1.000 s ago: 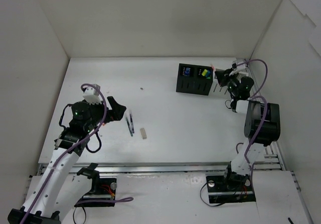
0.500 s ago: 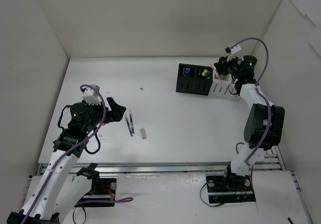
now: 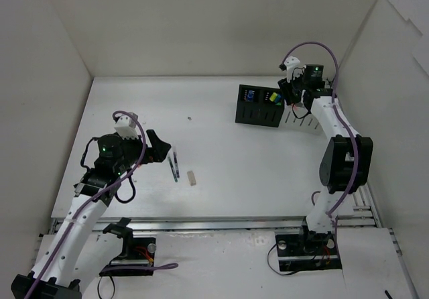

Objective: Sort the stationery into containers
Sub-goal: Place the pen in the storage box.

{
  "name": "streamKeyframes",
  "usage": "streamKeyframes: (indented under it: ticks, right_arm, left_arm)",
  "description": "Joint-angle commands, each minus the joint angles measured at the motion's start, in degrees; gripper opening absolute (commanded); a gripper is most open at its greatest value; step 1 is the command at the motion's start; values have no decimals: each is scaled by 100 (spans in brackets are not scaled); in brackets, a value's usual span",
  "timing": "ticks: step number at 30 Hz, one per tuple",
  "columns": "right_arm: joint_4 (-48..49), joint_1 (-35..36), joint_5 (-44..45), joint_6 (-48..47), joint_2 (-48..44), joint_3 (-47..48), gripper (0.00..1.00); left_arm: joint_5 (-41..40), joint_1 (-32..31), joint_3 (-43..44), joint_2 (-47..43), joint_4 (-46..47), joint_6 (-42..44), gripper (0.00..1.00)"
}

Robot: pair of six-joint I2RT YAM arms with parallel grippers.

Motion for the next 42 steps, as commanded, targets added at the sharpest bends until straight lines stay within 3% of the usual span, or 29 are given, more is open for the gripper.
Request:
streamKeyframes:
  ticks: [1,7,12,14,20,21,27,32,42]
  right_arm:
    - [-280,-39,308,-63,109,333,47]
    - [-482,-30,203,-19,382,588,40]
    - [-517,-21,247,95,540,737,23]
    - [-526,-30,255,139,549,781,12]
    - [-517,-47,133,174,461,869,6]
    - [-517,-47,106,174,453,869,0]
    - [-395,-188,-446,261,312,878,0]
    - [1866,-618,-1528,1139,-109,18,0]
    - [4386,-900,-1951,1817,-234,-924,0]
  left_arm:
    - [98,5,125,1,277,97,100]
    - [80,5,134,53,285,106,99]
    - [80,5,160,141,285,115,99]
    - [80,5,169,168,285,123,100]
    - [107,5,195,220,321,132,99]
    - [107,5,195,229,312,150,99]
    - [124,5,187,203,347,159,99]
    - [159,5,195,264,435,150,99]
    - [256,5,274,449,611,115,99]
